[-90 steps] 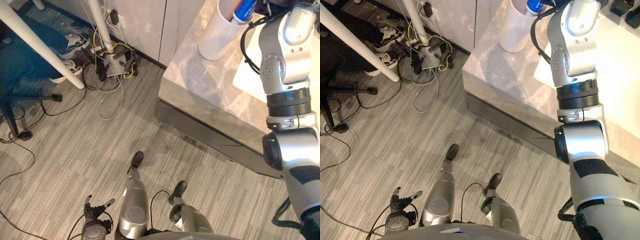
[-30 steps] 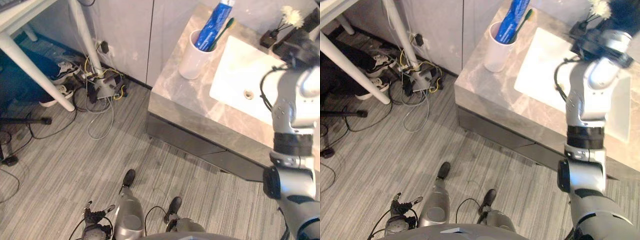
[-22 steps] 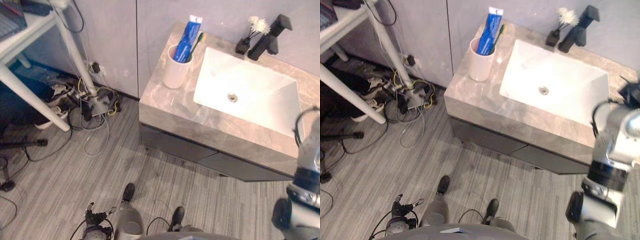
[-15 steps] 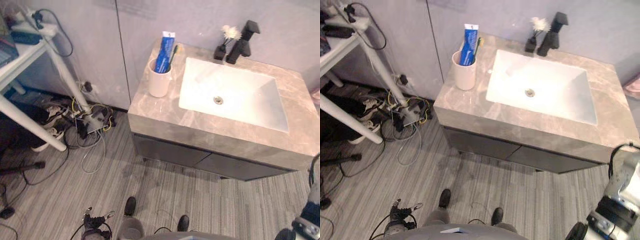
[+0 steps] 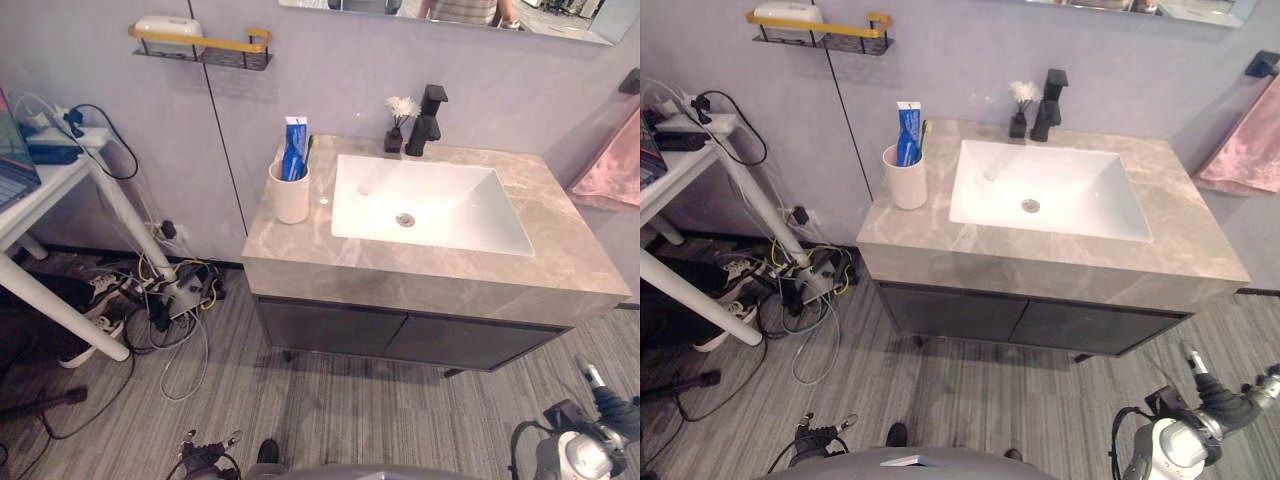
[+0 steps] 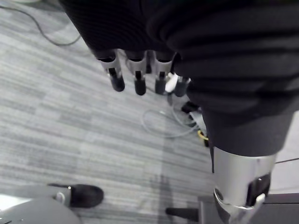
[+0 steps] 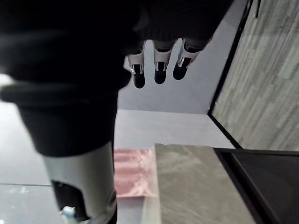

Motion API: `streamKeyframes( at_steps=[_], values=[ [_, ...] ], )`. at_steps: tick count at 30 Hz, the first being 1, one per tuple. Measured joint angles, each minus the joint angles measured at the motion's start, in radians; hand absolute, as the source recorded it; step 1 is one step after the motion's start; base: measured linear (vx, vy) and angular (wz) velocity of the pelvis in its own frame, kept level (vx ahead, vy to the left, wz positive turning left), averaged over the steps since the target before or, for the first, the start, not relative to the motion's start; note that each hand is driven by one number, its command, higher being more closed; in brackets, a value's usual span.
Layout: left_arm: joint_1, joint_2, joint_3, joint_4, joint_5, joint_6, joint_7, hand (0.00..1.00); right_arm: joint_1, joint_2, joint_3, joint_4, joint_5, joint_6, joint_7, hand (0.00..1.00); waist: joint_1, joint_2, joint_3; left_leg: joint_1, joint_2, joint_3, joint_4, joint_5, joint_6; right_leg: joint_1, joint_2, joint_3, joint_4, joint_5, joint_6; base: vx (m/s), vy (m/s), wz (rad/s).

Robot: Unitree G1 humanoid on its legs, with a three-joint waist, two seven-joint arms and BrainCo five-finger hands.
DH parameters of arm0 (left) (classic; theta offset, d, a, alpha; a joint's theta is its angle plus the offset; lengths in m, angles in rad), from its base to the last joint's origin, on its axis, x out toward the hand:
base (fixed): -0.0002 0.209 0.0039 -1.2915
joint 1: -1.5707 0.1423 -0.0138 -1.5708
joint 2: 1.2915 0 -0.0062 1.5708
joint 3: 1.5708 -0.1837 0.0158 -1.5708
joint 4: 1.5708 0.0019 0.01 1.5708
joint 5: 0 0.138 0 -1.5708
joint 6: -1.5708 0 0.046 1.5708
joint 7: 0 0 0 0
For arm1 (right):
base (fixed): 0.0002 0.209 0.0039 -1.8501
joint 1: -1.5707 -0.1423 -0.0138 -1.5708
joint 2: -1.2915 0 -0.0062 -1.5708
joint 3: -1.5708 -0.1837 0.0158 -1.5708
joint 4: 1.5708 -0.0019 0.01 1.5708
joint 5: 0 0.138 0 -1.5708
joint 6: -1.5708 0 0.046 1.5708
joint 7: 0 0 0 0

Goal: Organize washtable

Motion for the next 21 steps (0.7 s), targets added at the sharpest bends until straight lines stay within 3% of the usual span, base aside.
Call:
streamKeyframes(
  at_steps=[6,8,11,15,21],
  values=[
    [0.001,0.033,-0.037,0.093,-0.001,-0.007,0.009,0.00,0.022,0.004,0.084,0.413,0.000,0.044,0.107,0.00,0.000,0.013,-0.007,0.018,-0.004,0.000,0.000,-0.011,0.001,0.021,-0.002,0.002,-0.001,-0.013,0.002,0.03,0.001,0.00],
    [0.005,0.040,-0.037,0.137,-0.004,-0.011,0.011,0.00,0.014,0.000,0.029,0.634,0.001,0.065,0.135,0.00,0.000,0.017,-0.008,0.027,-0.005,-0.003,0.000,-0.020,0.000,0.034,-0.002,0.001,-0.006,-0.019,0.002,0.06,-0.009,0.03],
    [0.015,0.056,-0.037,0.153,-0.047,-0.025,0.012,0.00,-0.003,-0.004,-0.071,0.818,0.002,0.082,0.141,0.00,-0.004,0.016,-0.008,0.040,-0.005,-0.008,0.004,-0.030,-0.002,0.055,-0.001,-0.004,-0.010,-0.024,0.002,0.09,-0.023,0.04],
    [0.027,0.062,-0.025,0.153,-0.135,-0.039,0.006,0.00,-0.010,-0.002,-0.124,0.953,0.003,0.095,0.176,0.00,-0.006,0.009,-0.004,0.082,-0.007,-0.028,0.009,-0.033,-0.004,0.105,-0.001,-0.014,-0.012,-0.027,0.010,0.10,-0.026,0.08],
    [0.030,0.053,-0.003,0.105,-0.278,-0.056,-0.002,0.00,-0.053,0.001,-0.122,0.961,0.029,0.100,0.204,0.00,-0.012,0.002,0.000,0.103,-0.007,-0.029,0.009,-0.045,-0.005,0.125,-0.002,-0.016,-0.008,-0.041,0.011,0.02,-0.007,0.02]
  ],
)
